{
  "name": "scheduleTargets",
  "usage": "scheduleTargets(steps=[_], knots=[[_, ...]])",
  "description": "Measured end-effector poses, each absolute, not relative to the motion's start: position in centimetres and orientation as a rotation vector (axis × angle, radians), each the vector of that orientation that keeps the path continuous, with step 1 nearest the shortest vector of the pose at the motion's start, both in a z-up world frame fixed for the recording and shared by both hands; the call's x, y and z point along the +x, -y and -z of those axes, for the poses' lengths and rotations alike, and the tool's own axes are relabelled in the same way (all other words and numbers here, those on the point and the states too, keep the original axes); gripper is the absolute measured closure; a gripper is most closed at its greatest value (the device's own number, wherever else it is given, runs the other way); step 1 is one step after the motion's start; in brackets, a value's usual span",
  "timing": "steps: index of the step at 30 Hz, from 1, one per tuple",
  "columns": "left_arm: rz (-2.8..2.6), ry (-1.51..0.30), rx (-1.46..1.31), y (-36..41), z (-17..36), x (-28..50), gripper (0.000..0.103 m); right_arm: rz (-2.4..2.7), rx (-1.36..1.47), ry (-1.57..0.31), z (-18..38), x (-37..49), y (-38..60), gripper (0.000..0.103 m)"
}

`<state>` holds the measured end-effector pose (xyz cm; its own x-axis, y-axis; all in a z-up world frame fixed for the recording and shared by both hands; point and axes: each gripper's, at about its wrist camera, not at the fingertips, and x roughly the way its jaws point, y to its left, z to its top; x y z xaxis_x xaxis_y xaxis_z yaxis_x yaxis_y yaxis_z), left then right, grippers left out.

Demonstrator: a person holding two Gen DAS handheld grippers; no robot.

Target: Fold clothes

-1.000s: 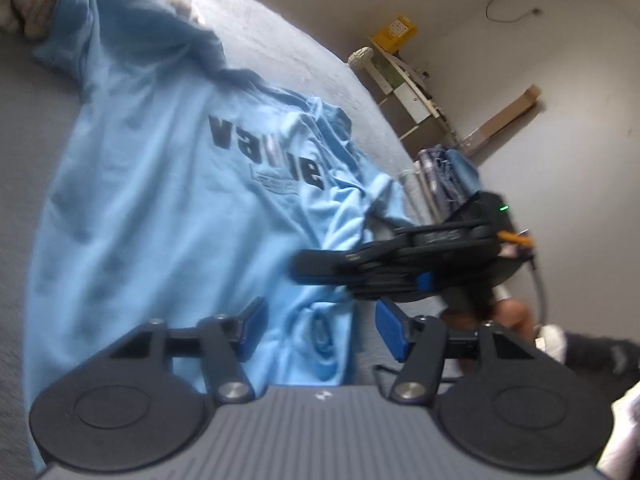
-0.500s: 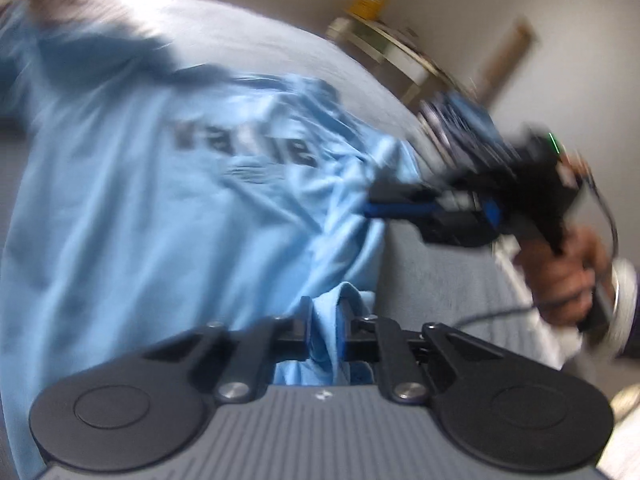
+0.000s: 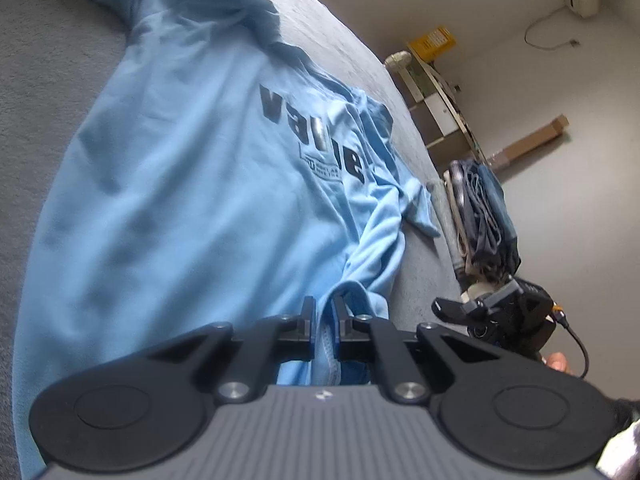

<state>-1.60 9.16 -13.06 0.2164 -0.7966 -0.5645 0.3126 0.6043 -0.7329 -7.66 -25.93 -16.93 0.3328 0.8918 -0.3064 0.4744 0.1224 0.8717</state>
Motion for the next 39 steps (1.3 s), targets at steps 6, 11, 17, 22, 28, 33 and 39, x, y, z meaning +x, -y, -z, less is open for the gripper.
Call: scheduleTargets(steps=[6, 11, 17, 22, 28, 33, 39], knots=[[0.827, -1.102, -0.492, -8.9, 13.3, -2.2, 0.095, -0.411, 1.607, -1.34, 18.9, -8.9, 25.3, 0.059], [0.839, -1.103, -0.49, -9.0, 13.3, -2.6, 0.095, -0.394, 1.621, -1.315, 19.5, -8.4, 24.4, 0.059], [0.867, -1.093, -0.466, -8.6, 13.1, -3.2, 0.094, -0.377, 1.59, -1.235, 18.7, -8.6, 25.6, 0.063], [0.92, -1.085, -0.404, -7.2, 12.9, -4.0, 0.094, -0.351, 1.607, -1.219, 19.1, -8.8, 26.3, 0.066], [0.972, -1.041, -0.245, -5.6, 12.3, -5.8, 0.094, -0.389, 1.655, -1.281, 19.6, -8.3, 25.6, 0.064], [0.989, -1.011, -0.121, -4.7, 12.2, -6.9, 0.094, -0.389, 1.686, -1.336, 19.3, -8.9, 25.4, 0.064], [0.995, -0.996, -0.024, -4.0, 12.9, -7.6, 0.094, -0.374, 1.735, -1.384, 19.5, -10.2, 25.6, 0.063]])
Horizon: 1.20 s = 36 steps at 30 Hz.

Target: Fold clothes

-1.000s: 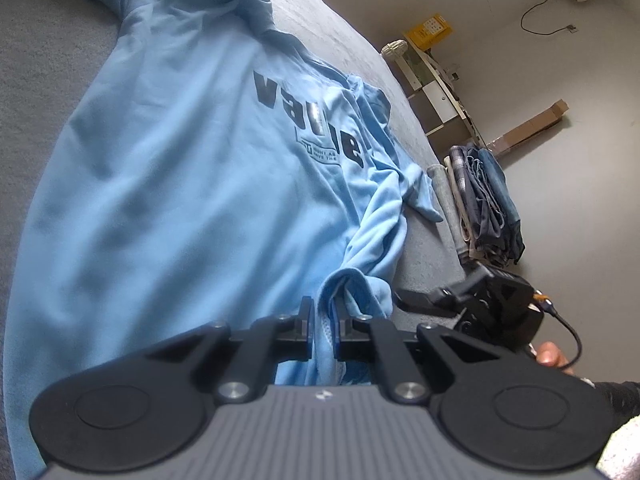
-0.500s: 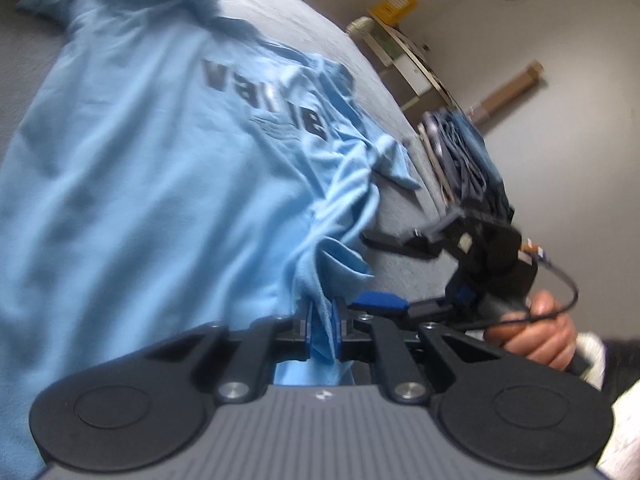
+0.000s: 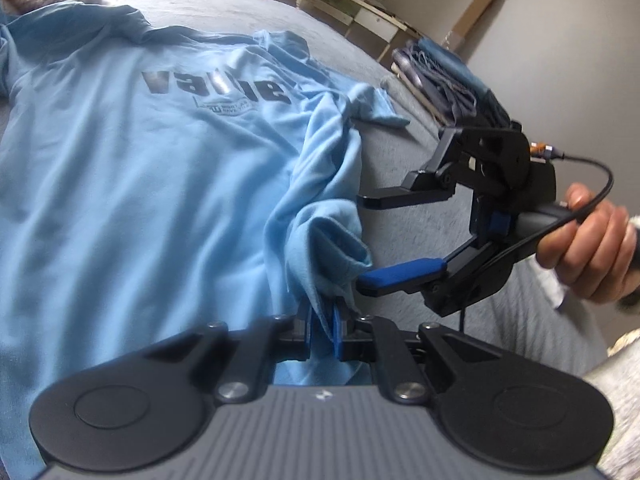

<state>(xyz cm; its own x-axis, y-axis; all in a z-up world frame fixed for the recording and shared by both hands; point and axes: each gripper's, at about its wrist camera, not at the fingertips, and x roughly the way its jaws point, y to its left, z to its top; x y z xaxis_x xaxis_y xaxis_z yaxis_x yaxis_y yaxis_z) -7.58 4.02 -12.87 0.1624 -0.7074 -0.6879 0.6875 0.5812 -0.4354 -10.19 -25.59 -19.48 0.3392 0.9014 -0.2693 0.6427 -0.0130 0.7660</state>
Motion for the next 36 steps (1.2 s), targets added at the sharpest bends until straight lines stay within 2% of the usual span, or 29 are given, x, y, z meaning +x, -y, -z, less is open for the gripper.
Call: scheduleTargets(steps=[7, 16, 18, 20, 23, 25, 29, 32, 36], knots=[[0.999, -0.989, 0.001, -4.0, 13.2, -7.7, 0.094, -0.364, 1.731, -1.417, 20.3, -10.4, 25.0, 0.063], [1.002, -0.987, 0.011, -3.8, 13.2, -7.7, 0.093, -0.327, 1.697, -1.334, 20.0, -10.3, 25.8, 0.068], [1.0, -0.986, 0.016, -3.8, 13.2, -7.9, 0.092, -0.317, 1.677, -1.34, 20.2, -10.0, 25.5, 0.075], [0.995, -0.985, 0.019, -3.8, 13.1, -8.0, 0.091, -0.31, 1.638, -1.333, 20.0, -9.8, 25.4, 0.088], [0.984, -0.985, 0.021, -3.7, 12.8, -8.2, 0.089, -0.323, 1.553, -1.298, 18.9, -9.5, 25.6, 0.098], [0.978, -0.987, 0.009, -4.1, 12.2, -8.3, 0.085, -0.359, 1.453, -1.267, 17.4, -9.4, 26.1, 0.1], [0.967, -0.959, -0.047, -6.2, 10.0, -8.4, 0.061, -0.413, 1.211, -1.219, 12.8, -10.2, 27.9, 0.1], [0.952, -0.94, -0.107, -8.8, 8.4, -8.4, 0.054, -0.428, 1.007, -1.225, 9.2, -11.8, 29.5, 0.1], [0.891, -0.975, -0.148, -12.1, 7.7, -8.0, 0.054, -0.408, 0.758, -1.263, 5.1, -14.7, 31.9, 0.101]])
